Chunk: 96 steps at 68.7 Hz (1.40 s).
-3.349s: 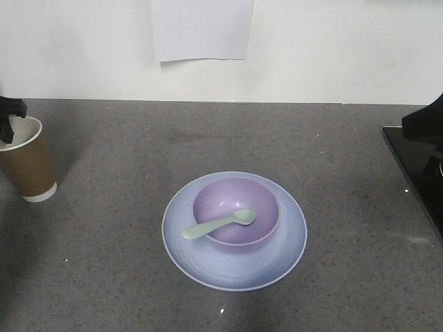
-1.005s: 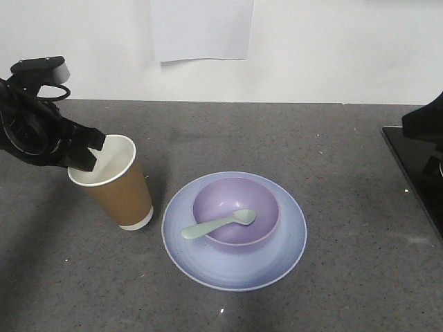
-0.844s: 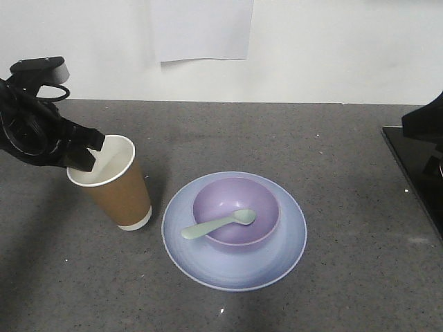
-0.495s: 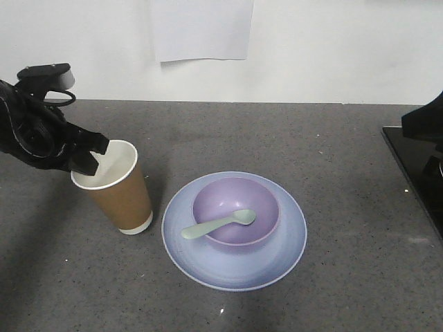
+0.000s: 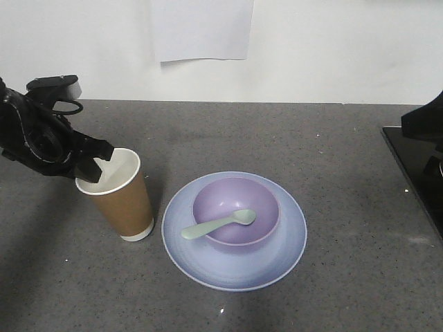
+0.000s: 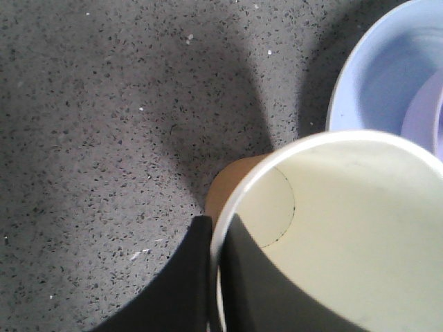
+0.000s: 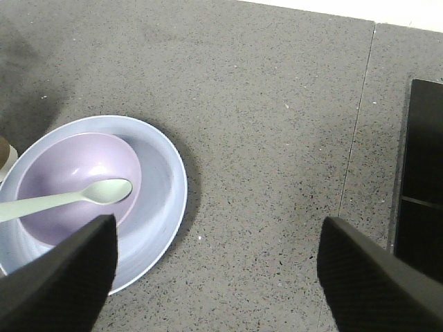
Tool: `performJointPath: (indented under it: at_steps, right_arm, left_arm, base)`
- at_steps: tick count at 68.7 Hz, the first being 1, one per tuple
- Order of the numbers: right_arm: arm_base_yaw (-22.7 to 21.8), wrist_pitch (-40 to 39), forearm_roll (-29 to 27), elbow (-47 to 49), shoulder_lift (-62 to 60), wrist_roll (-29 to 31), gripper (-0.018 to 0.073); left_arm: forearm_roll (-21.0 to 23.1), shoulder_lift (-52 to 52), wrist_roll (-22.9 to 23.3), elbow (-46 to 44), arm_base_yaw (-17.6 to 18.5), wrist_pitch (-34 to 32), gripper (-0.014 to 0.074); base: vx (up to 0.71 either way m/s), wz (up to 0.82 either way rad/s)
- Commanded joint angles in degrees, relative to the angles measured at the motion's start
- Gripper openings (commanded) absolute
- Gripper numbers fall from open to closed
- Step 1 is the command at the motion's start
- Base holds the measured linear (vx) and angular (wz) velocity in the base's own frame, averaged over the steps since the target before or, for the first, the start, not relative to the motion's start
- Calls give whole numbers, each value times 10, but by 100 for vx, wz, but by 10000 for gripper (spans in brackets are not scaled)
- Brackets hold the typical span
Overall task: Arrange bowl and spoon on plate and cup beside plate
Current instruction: 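Slide the cup with the left gripper toward the plate, then release the cup and lift the left gripper away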
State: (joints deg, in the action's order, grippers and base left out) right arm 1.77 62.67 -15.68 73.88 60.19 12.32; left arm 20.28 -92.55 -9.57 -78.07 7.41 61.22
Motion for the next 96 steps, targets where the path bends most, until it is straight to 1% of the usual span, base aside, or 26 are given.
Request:
performJointPath:
  at_steps: [1,11,20,26,27,33,41,56,62,69,77,86,91,96]
  right_arm:
    - [-4,-34,-11,14,-8,3,580]
    - [-4,-34,-11,14,-8,3,580]
    - [-4,-34,-11,14,-8,3,580]
    - [-4,-34,-11,14,-8,3,580]
    - [-4,-32,-11,14,-8,3,580]
    - [-4,-30,-11,14,-8,3,580]
    - [-4,-30,-11,14,-8,3,580]
    - [-4,-29,-11,14,-8,3,580]
    - [-4,-28,-11,14,-8,3,580]
    - [-4,-29,-11,14,-8,3,580]
    - [-4,-29,-5,14,-8,5,580]
    - [-4,-28,18,10,-14,4,580]
    - [-4,-46,21,-8,-30,4,580]
    - [-4,-84,22,-45,-53,4,580]
  left_arm:
    - [15,19,0,-14,3,-15,17]
    - [15,20,0,-14,3,-16,96]
    - [16,21,0,-15,3,-21,232]
    - [16,21,1,-15,3,-26,335]
    - [16,24,1,-15,3,-40,493]
    - [16,30,1,-15,3,-46,540]
    - [16,45,1,-15,3,-53,558]
    - [15,90,0,-15,2,-67,558]
    - [5,117,-1,-15,2,-73,558]
    - [-18,157,4,-15,2,-85,556]
    - [-59,204,39,-15,2,-108,556]
    - [-114,254,82,-14,2,-122,556]
    - [-137,281,96,-3,2,-134,556]
    - [-159,313,111,30,2,-162,556]
  base:
    - [0,0]
    - [0,0]
    - [0,0]
    - [0,0]
    - [0,0]
    - [0,0]
    - [0,0]
    - [0,0]
    - [0,0]
    - [0,0]
    - [0,0]
    - [0,0]
    - [0,0]
    - [0,0]
